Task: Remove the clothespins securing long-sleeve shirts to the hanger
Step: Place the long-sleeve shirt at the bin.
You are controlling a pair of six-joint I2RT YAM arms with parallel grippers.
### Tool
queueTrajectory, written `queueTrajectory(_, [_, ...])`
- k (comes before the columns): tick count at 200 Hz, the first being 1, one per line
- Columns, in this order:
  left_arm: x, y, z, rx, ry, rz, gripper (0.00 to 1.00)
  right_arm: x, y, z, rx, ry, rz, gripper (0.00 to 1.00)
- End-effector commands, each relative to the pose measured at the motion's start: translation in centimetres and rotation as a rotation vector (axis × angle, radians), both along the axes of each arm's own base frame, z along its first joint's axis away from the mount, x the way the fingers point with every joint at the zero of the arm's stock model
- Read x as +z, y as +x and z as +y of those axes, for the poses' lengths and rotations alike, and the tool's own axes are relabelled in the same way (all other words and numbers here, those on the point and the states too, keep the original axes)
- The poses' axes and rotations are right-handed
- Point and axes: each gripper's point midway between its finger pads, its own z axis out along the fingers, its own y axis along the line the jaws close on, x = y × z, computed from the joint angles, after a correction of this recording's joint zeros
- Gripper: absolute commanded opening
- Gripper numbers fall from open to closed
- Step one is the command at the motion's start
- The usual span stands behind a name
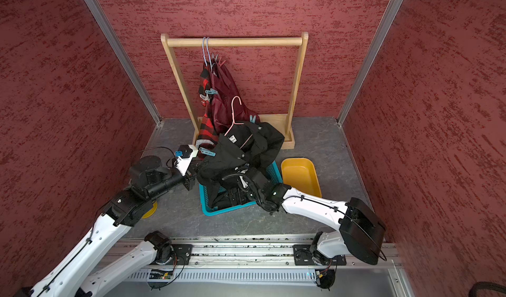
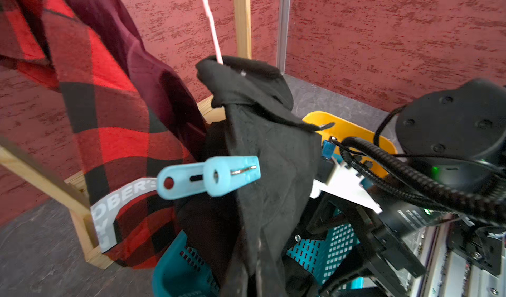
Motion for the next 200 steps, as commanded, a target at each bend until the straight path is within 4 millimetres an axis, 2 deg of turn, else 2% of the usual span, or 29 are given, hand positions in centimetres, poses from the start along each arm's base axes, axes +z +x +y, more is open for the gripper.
queueTrajectory(1, [3.0, 0.4, 0.3, 0.024, -0.036, -0.081, 0.00, 0.8, 0.0, 1.2, 0.024, 0.060, 0.021, 0.99])
queueTrajectory(17, [3.3, 0.3, 0.3, 0.015, -0.028, -0.085, 0.00, 1.3, 0.4, 0.8, 0.005, 0.092, 0.013, 0.99])
queueTrajectory(41, [2.8, -0.1, 0.7, 0.014, 0.010, -0.091, 0.00, 3.4, 1.9, -0.3, -0.038, 0.156, -0.005, 0.99])
queueTrajectory(70, [2.9, -0.7, 1.5, 0.027, 0.051, -0.113, 0.00, 7.9, 3.7, -2.1, -0.075, 0.248, -0.051, 0.99])
queueTrajectory(98, [3.9, -1.4, 2.2, 0.030, 0.091, -0.156, 0.00, 12.2, 5.7, -5.2, -0.140, 0.338, -0.118, 0.99])
queueTrajectory(127, [4.8, -2.5, 1.8, -0.004, 0.087, -0.156, 0.00, 13.5, 8.5, -8.4, -0.225, 0.365, -0.146, 0.99])
queueTrajectory(152, [5.5, -3.5, 2.0, -0.022, 0.111, -0.178, 0.00, 15.6, 10.9, -10.6, -0.292, 0.428, -0.184, 0.99])
queueTrajectory(200, [5.8, -4.4, 2.3, -0.045, 0.216, -0.228, 0.00, 17.9, 16.1, -15.2, -0.506, 0.504, -0.213, 0.99])
